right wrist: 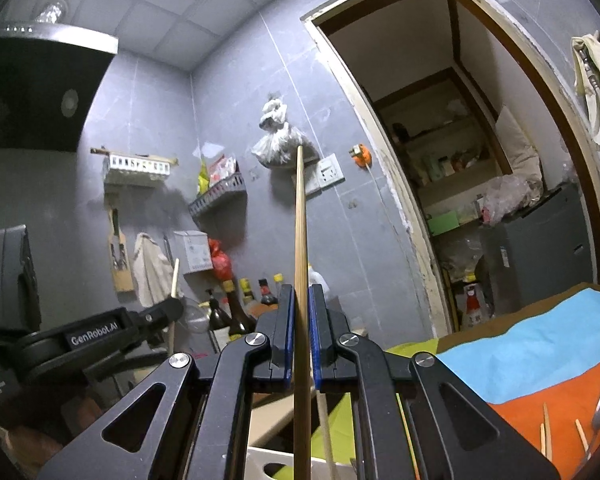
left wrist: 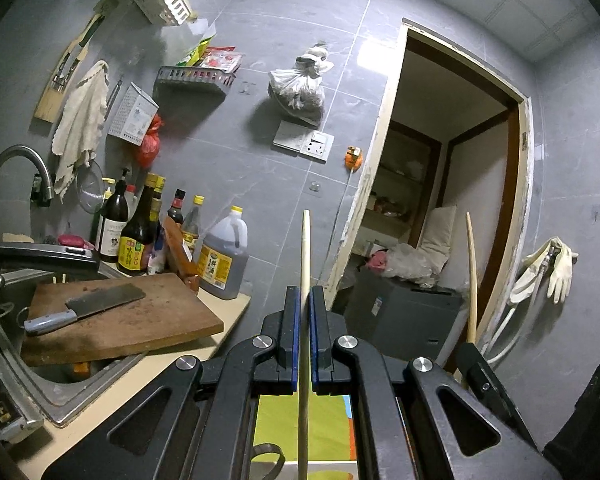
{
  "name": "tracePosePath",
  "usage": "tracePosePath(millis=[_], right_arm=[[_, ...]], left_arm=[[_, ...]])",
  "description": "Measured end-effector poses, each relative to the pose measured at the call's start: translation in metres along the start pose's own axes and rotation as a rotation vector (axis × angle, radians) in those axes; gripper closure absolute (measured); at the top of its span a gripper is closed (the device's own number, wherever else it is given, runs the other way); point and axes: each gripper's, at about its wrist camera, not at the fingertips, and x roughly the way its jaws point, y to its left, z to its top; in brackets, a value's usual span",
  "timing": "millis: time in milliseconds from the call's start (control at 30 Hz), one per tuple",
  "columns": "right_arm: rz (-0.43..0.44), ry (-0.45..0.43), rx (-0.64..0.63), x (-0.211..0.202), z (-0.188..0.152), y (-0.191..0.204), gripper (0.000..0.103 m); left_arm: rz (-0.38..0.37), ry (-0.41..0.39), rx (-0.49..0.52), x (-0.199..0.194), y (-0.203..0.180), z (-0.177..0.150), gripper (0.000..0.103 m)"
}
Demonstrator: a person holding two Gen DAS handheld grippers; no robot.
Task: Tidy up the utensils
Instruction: 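Lift both held chopsticks upright and carry them over the white caddy, then lower the chopsticks into the caddy and open both tools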
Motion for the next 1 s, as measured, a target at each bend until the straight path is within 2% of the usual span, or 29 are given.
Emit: tracePosePath(millis=[333,733,1000], right_arm=[[-0.042,0.028,-0.071,0.001,-0.02,0.006,0.098],[-0.042,0.09,-0.12,0.003,-0.036,0.007,0.098],[-0.027,0.118,-0.139,-0.005,-0.038,0.007,0.097]], left_arm=[[0.009,0.009,0.026,0.007,0.004,-0.027,0.101],[0.008,0.017,0.072,0.004,-0.008,-0.049,0.101],[0.0,0.028,0.075,-0.007,-0.009,-0.052,0.1]])
